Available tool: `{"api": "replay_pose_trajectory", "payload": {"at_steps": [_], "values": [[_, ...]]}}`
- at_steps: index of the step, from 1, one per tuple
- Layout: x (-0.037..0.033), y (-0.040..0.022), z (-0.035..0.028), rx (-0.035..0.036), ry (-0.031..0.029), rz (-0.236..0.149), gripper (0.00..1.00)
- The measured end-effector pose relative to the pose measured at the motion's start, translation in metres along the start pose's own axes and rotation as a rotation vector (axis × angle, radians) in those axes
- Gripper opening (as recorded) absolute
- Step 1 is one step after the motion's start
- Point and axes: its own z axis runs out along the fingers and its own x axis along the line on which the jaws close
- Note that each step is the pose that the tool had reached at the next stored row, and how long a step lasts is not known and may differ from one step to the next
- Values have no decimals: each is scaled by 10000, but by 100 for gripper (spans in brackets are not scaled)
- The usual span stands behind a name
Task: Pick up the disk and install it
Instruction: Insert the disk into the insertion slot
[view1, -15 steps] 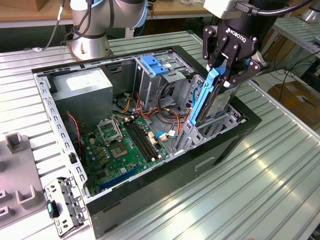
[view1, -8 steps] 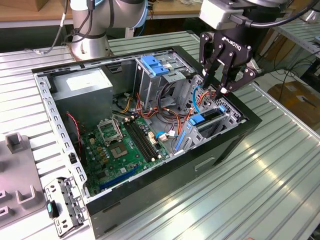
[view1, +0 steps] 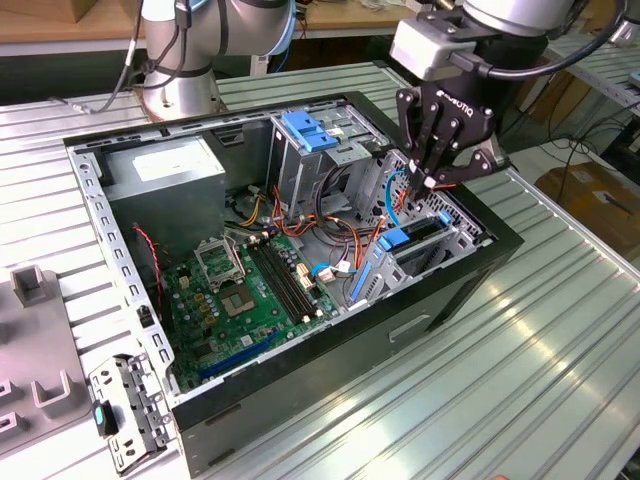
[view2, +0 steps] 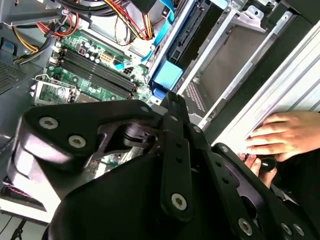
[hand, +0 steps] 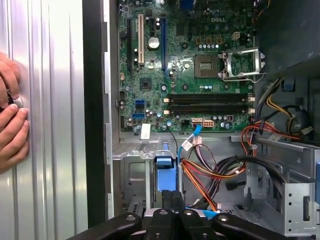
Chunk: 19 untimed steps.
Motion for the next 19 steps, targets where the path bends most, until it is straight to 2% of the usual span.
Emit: {"api": "replay_pose_trajectory", "payload": {"at_steps": [3,4,11,19], "values": [[-1,1,54,0,0,-1,11],[-2,1,94,0,0,-1,11],[-6,3,246,0,-1,-1,11],[-6,3,248,0,0,-1,11]]}}
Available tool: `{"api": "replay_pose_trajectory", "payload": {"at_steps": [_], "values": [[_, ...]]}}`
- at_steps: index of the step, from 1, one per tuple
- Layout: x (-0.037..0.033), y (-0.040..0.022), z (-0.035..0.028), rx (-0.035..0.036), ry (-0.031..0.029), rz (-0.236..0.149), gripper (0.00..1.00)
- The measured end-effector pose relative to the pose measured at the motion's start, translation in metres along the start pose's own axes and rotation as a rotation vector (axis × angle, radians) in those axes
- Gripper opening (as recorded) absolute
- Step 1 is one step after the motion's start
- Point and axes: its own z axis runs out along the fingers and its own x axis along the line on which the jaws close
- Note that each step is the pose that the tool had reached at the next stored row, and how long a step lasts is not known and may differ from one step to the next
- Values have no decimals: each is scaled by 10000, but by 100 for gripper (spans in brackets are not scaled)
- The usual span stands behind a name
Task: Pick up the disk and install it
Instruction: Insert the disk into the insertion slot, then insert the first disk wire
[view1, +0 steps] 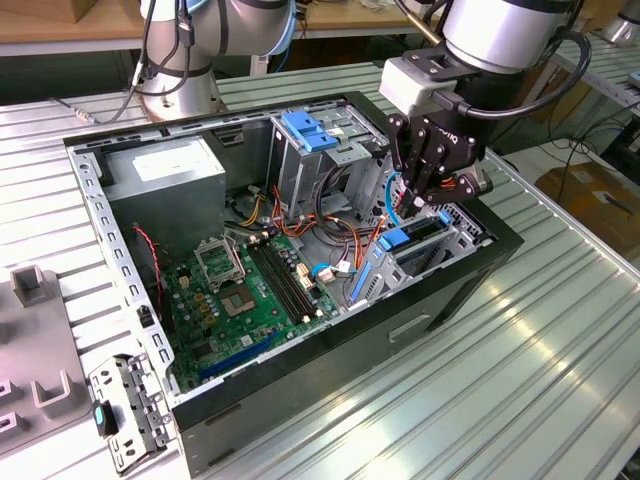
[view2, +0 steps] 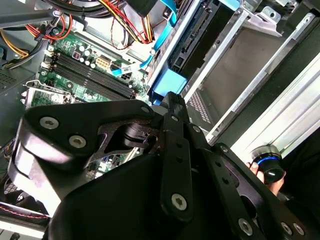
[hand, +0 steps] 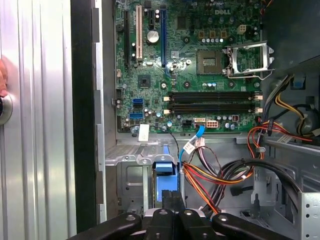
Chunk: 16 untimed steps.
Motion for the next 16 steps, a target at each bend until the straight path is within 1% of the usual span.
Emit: {"api": "replay_pose_trajectory", "payload": {"at_steps": [14,16], "values": [[0,0,2,0,0,0,11],[-1,-10,3,0,-2,-1,11]]}}
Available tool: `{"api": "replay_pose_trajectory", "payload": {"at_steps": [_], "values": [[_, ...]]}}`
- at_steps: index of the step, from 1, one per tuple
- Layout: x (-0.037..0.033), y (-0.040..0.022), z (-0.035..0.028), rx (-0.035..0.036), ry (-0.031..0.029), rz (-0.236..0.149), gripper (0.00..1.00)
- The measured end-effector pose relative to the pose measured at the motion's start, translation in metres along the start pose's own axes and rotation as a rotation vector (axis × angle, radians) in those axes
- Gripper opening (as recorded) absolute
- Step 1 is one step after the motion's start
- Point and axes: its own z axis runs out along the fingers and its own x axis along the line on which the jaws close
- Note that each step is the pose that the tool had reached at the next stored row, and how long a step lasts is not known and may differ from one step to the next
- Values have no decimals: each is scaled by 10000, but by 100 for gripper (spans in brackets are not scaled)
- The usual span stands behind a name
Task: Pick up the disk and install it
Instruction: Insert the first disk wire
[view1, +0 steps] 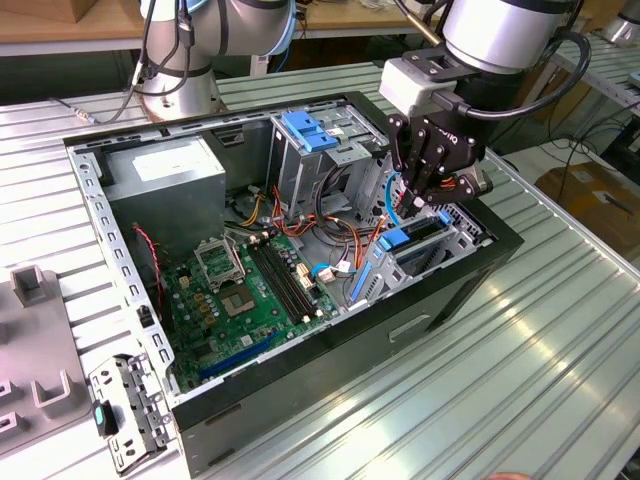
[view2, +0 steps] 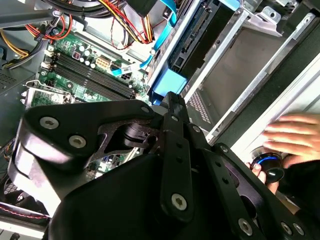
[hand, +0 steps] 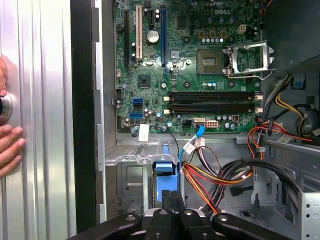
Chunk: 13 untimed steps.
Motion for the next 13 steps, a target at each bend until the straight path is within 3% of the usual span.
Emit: {"api": "replay_pose_trajectory", "payload": {"at_steps": [6,10,11,13], "values": [[-2,-126,1,0,3,2,11],[-4,-253,5,-2,2,-6,11],[-5,-295,6,-1,3,-43,11],[-6,-322,7,2,-1,-295,11]]}}
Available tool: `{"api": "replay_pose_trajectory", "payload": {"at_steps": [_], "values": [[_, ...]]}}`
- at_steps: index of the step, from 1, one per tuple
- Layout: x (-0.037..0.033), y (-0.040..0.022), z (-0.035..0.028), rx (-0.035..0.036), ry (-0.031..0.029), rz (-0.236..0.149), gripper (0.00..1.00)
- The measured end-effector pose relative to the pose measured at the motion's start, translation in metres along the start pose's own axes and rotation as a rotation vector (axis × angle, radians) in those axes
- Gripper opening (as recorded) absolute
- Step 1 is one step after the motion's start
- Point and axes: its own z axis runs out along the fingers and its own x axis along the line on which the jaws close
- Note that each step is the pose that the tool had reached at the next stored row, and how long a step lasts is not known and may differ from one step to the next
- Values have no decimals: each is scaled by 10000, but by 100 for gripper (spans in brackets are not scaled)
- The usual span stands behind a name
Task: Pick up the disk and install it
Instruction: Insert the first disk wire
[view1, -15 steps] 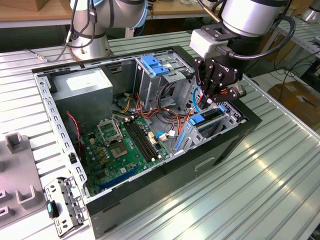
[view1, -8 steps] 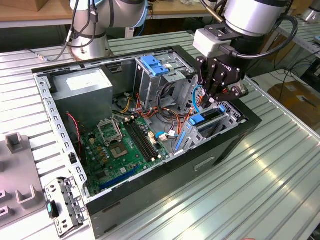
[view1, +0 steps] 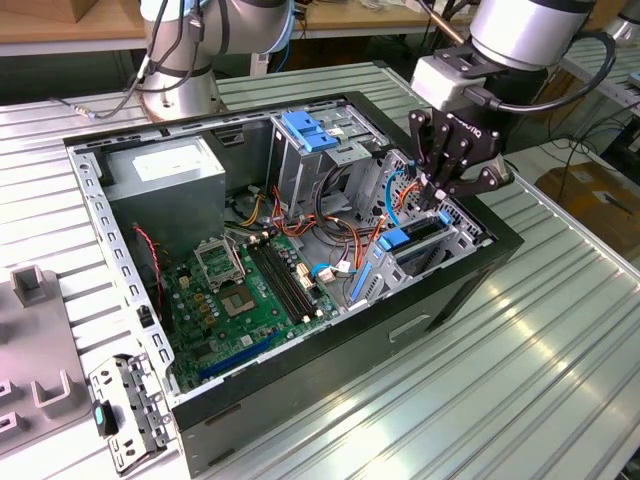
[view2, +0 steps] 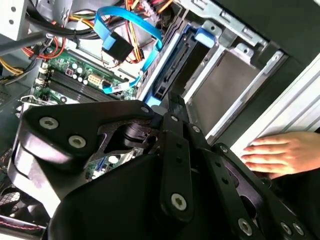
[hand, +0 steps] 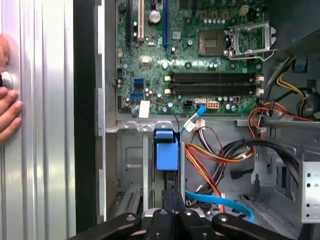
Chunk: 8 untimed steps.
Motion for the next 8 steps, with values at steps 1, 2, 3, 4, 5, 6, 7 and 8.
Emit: {"api": "replay_pose_trajectory", "payload": {"at_steps": [1,2,3,4,5,6,7,8], "values": [[1,-3,-4,-1,0,-213,11],[2,-8,-10,-4,-2,-318,11],[2,-9,-25,-5,-5,-379,11],[2,-12,-35,-6,-5,-385,11],[1,-40,-43,-19,-7,-390,11],[0,-97,-43,-39,-6,-397,11],[1,-172,-42,-67,-7,-407,11],[0,-220,-42,-81,-8,-414,11]]}}
